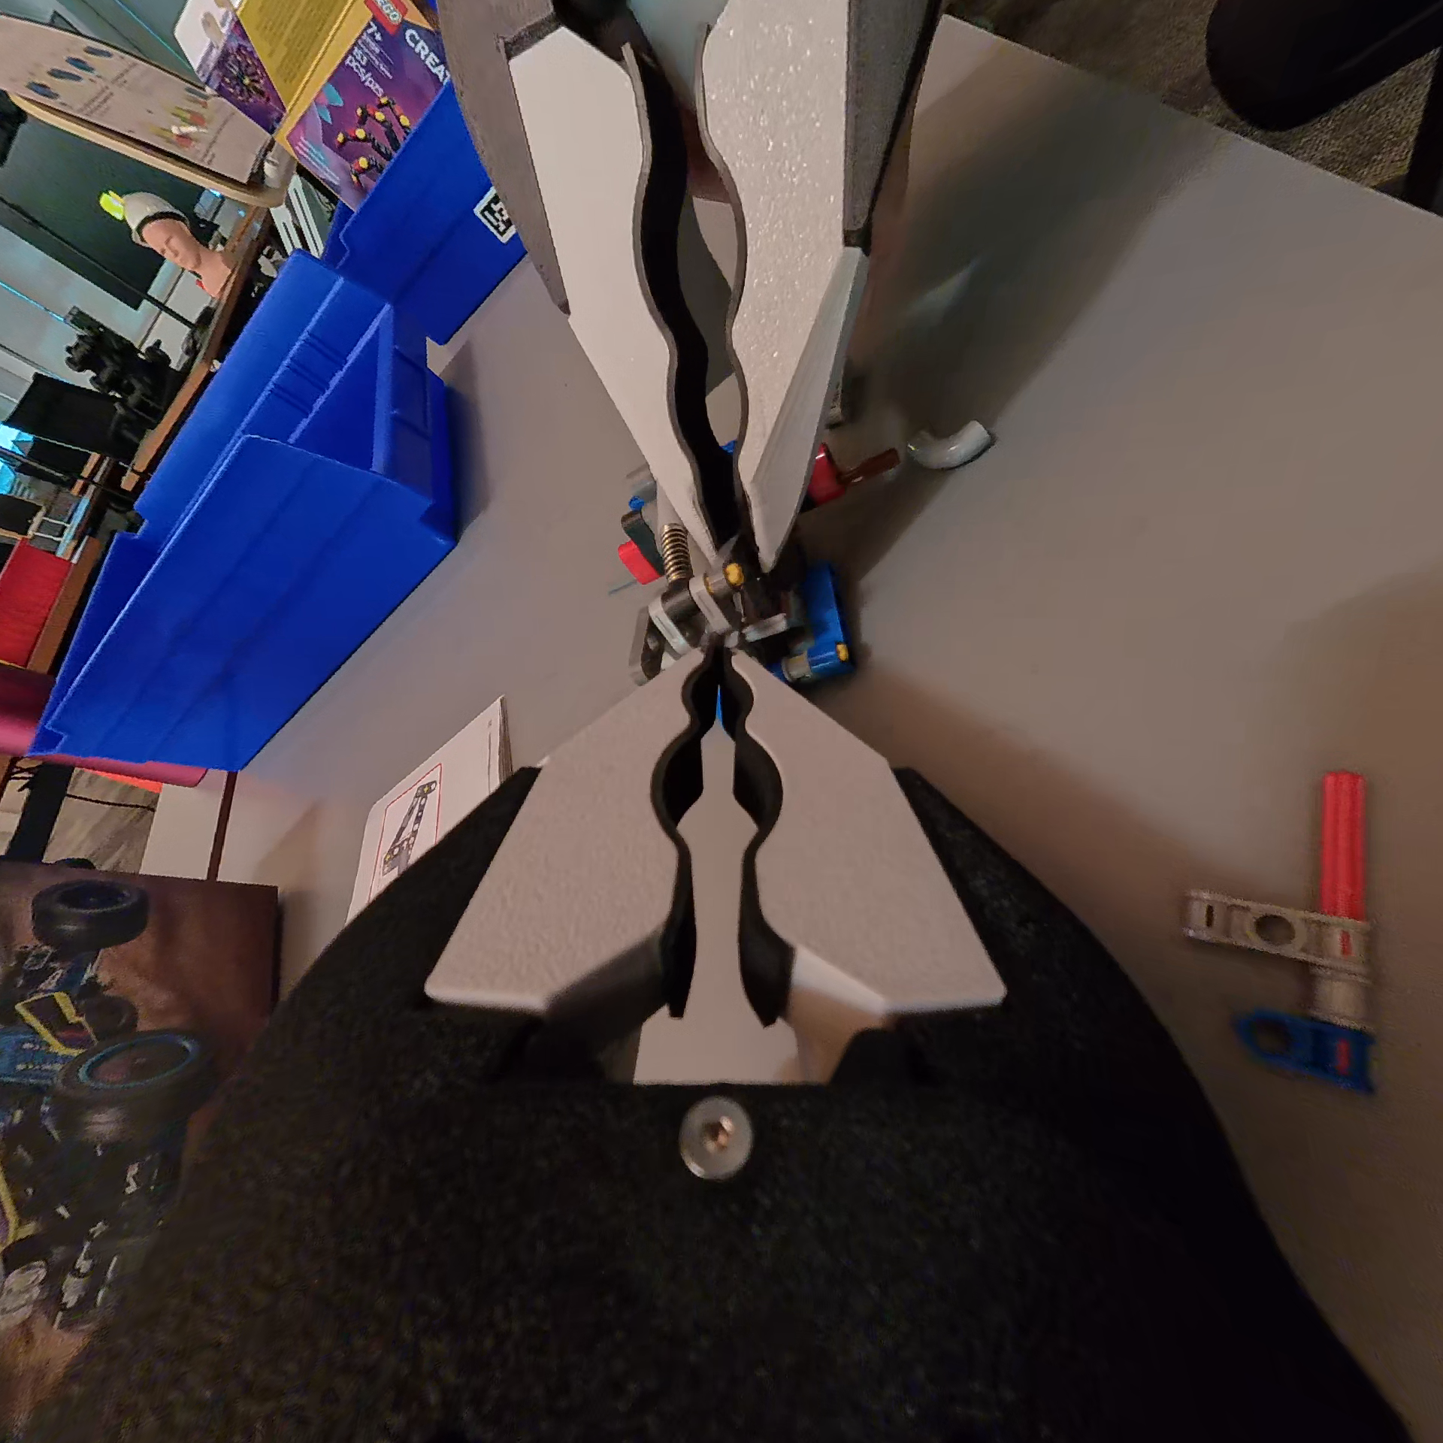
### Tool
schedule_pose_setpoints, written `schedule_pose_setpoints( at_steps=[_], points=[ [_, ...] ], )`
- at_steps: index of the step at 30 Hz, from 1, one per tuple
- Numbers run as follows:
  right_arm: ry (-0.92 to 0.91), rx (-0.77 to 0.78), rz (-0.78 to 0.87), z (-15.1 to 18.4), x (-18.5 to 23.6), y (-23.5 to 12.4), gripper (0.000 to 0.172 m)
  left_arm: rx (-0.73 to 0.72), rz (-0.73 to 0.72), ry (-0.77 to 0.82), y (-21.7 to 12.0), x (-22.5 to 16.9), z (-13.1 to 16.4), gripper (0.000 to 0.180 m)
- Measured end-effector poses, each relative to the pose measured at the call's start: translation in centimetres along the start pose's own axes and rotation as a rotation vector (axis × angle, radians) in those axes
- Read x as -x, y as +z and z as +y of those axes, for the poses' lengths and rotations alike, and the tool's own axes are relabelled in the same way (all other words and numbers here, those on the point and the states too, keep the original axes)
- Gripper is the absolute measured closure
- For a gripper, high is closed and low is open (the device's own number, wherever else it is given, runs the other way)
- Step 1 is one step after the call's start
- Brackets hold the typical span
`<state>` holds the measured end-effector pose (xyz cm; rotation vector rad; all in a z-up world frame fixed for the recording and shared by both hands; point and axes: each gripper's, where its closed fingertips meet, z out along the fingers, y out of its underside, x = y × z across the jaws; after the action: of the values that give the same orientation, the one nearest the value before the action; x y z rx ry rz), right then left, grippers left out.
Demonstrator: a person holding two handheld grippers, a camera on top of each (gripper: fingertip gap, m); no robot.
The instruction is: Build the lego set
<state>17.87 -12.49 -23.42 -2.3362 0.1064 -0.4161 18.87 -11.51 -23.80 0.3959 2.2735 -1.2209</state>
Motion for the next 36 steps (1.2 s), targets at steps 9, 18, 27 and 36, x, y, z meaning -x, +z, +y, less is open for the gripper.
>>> schedule_pose_setpoints(
  at_steps=[9,18,27,36],
  points=[
    [0.071,-0.044,-0.025,-0.4,0.1,-0.2,0.169,0.004,0.001,-0.006,0.0,0.0,0.0,0.18],
    [0.126,-0.076,-0.045,-0.6,0.3,-0.2,0.169,0.004,0.003,-0.017,0.0,0.0,0.0,0.18],
    [0.149,-0.092,-0.059,-0.8,0.4,-0.2,0.169,0.005,0.003,-0.019,0.0,0.0,0.1,0.18],
    [0.154,-0.09,-0.066,-0.6,0.5,-0.1,0.169,0.006,0.0,-0.02,0.0,0.0,0.0,0.18]
  ],
)
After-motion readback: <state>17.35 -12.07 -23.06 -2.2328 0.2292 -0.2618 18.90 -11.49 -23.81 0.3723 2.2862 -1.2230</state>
